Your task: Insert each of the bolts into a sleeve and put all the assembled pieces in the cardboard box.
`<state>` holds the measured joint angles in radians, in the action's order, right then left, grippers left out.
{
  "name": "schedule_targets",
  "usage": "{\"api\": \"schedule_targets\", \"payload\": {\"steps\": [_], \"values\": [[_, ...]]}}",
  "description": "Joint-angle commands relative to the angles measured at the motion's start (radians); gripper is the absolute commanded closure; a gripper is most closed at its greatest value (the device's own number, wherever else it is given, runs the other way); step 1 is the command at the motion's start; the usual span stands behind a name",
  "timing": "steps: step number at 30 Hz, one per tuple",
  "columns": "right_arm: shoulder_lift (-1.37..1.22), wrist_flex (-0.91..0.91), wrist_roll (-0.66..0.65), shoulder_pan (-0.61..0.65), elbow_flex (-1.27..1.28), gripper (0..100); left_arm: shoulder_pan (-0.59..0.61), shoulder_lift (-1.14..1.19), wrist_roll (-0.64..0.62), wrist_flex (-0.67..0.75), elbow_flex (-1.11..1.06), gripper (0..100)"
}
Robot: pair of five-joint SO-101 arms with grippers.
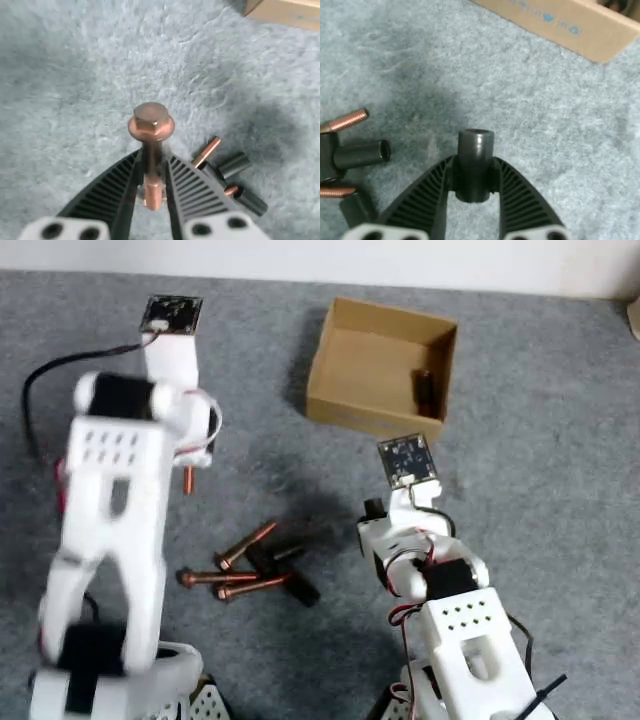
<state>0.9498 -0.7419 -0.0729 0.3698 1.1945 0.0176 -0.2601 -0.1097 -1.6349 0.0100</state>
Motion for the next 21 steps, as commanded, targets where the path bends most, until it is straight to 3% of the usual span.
{"api": "schedule_targets", "payload": {"steps": [1, 7, 12, 16, 21], "values": [[0.03, 0.036, -0.012, 0.002, -0.005, 99.4, -0.018, -0.335, 0.063, 0.048, -0.173, 100], [0.156, 0.025, -0.012, 0.085, 0.025, 99.4, -0.018, -0.805, 0.13, 0.259, -0.575, 100], [0.469, 0.018, -0.017, 0.136, 0.16, 99.4, -0.024, -1.125, 0.126, 0.485, -0.906, 100], [0.736, 0.01, -0.103, 0.154, 0.288, 99.4, -0.117, -1.287, 0.12, 0.597, -1.055, 100], [0.892, -0.079, -0.114, 0.168, 0.344, 99.4, -0.231, -1.403, -0.126, 0.83, -1.178, 99]]}}
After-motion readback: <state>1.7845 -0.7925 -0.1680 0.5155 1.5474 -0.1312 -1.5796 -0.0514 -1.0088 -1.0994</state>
